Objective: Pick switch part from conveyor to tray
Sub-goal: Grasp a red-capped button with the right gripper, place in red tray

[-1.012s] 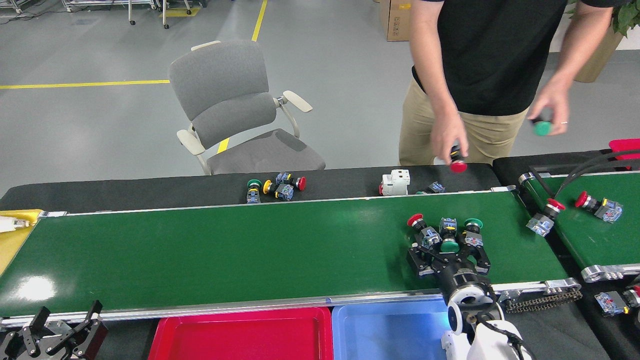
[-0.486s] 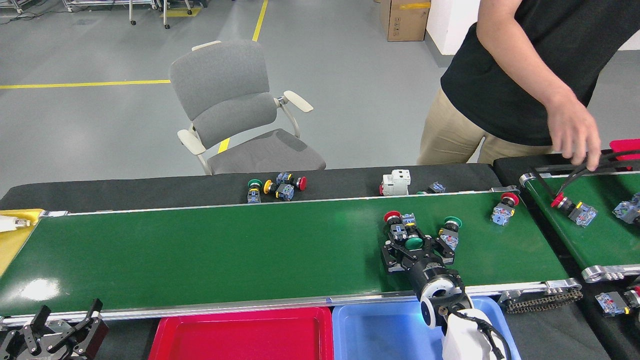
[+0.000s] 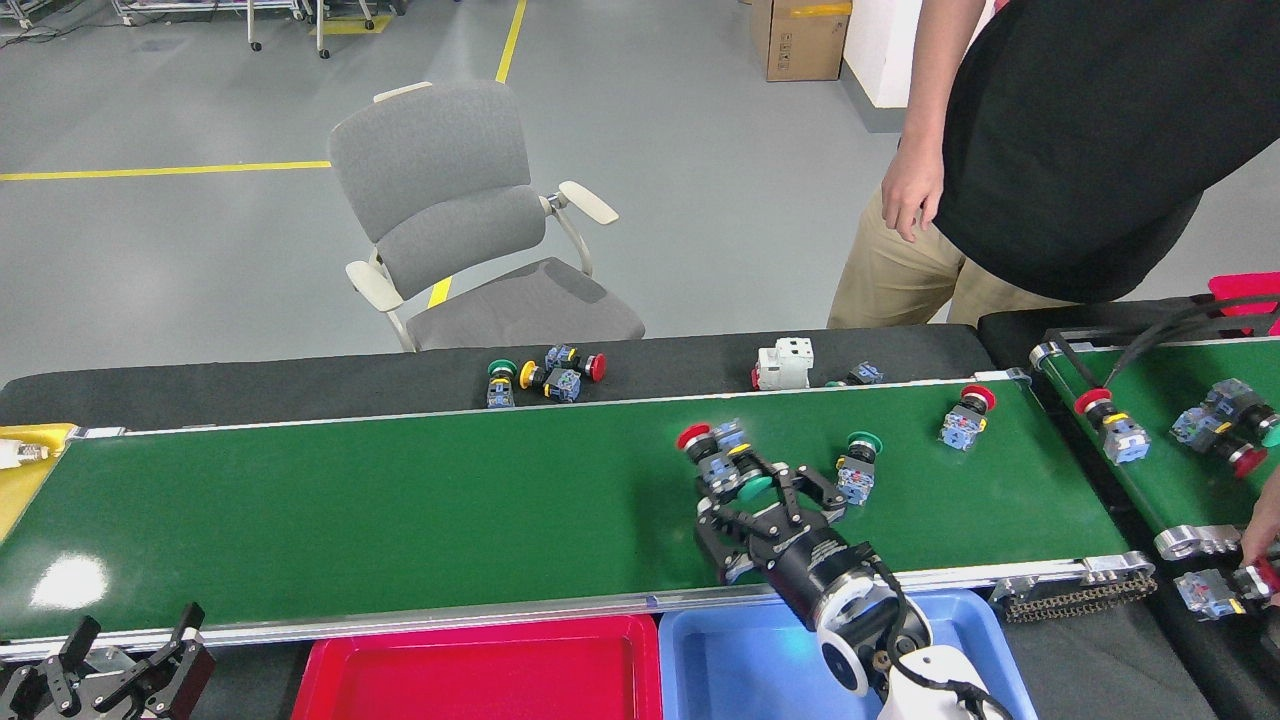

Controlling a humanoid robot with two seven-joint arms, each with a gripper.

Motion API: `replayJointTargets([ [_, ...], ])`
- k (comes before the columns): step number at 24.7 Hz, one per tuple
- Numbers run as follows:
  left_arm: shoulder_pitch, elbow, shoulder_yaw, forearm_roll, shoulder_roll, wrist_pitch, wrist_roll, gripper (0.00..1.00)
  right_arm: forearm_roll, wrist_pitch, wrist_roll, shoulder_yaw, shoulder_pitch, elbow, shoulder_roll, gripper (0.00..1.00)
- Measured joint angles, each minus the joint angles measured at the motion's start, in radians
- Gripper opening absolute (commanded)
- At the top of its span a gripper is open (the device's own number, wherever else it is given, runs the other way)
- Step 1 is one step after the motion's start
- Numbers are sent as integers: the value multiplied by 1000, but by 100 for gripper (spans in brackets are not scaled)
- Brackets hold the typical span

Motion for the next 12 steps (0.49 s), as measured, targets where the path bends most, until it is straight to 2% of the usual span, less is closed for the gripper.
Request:
replayJointTargets([
  [1, 0, 0, 0, 0, 0, 0, 0, 100, 0, -72, 0, 32, 5, -1, 0, 53],
  [2, 0, 0, 0, 0, 0, 0, 0, 100, 1, -114, 0, 63, 16, -3, 0, 92],
  [3, 0, 0, 0, 0, 0, 0, 0, 100, 1, -144, -1, 91, 33, -3, 0, 100],
  [5, 0, 0, 2, 0, 0, 0, 0, 100, 2, -183, -1, 140, 67, -2, 0, 100],
  [8, 1, 0, 4, 0, 0, 0, 0, 100, 1, -194, -1, 149, 72, -6, 1, 100],
  [10, 10, -3, 6, 0, 0, 0, 0, 100, -5, -194, -3, 126, 76, -25, 10, 100],
  [12, 25, -12, 11, 0, 0, 0, -2, 100, -23, -198, -5, 46, 108, -76, 21, 98],
])
